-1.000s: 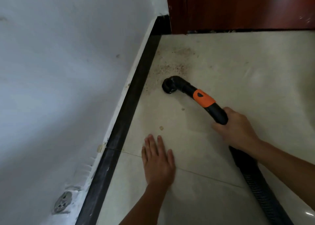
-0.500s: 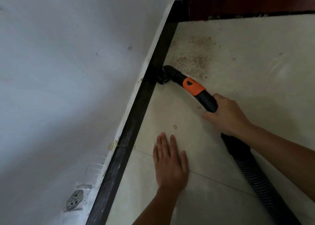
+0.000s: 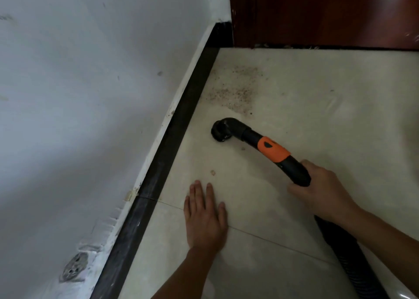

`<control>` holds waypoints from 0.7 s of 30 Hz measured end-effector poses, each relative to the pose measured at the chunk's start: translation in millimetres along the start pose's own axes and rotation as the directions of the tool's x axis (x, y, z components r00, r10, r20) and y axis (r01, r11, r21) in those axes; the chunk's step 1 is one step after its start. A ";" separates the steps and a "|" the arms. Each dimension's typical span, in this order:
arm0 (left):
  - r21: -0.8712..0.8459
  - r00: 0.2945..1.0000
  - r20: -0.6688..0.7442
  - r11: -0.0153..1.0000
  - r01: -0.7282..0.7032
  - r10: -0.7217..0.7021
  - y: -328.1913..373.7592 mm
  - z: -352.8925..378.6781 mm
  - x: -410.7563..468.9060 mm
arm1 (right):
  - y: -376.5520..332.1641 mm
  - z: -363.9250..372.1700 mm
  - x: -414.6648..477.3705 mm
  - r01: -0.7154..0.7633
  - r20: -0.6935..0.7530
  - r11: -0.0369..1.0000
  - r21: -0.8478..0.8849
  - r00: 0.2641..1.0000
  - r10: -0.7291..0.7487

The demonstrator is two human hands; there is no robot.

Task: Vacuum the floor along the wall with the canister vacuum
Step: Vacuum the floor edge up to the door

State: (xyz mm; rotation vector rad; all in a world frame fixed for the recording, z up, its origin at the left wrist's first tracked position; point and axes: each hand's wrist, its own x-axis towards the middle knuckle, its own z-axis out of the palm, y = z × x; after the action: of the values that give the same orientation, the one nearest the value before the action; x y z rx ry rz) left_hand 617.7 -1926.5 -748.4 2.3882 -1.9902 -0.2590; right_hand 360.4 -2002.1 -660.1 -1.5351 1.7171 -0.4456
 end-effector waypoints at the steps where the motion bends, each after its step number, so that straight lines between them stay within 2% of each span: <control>1: -0.001 1.000 0.004 1.000 -0.007 0.007 0.2 -0.1 -0.5 | 13.5 -9.4 -10.2 -0.034 -0.023 0.999 0.030 0.999 0.035; 5: 0.006 1.000 0.021 1.000 -0.001 0.001 4.0 -5.0 -2.4 | 55.6 -43.6 -41.0 -0.135 -0.145 0.985 0.108 0.978 0.150; 8: 0.021 0.999 0.048 1.000 -0.013 0.012 8.0 -11.2 -2.6 | 57.0 -50.2 -32.8 -0.149 -0.229 0.981 0.124 0.958 0.174; 13: 0.056 0.996 0.092 0.998 -0.007 0.002 13.9 -19.7 1.1 | 28.5 -29.3 -2.1 -0.104 -0.186 0.990 0.091 0.975 0.119; 17: -0.020 0.998 0.063 1.000 0.014 -0.013 18.9 -25.3 27.5 | 22.4 -25.9 11.0 -0.112 -0.235 0.990 0.085 0.963 0.129; 21: -0.080 0.996 0.040 0.993 0.086 -0.083 32.2 -21.9 59.9 | 18.9 -17.0 17.1 -0.070 -0.186 0.997 0.033 0.980 0.075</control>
State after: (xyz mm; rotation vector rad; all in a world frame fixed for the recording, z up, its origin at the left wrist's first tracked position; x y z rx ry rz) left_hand 599.7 -1993.0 -729.5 2.4368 -1.8572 -0.3808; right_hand 335.5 -2018.3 -667.9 -1.4446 1.8965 -0.5890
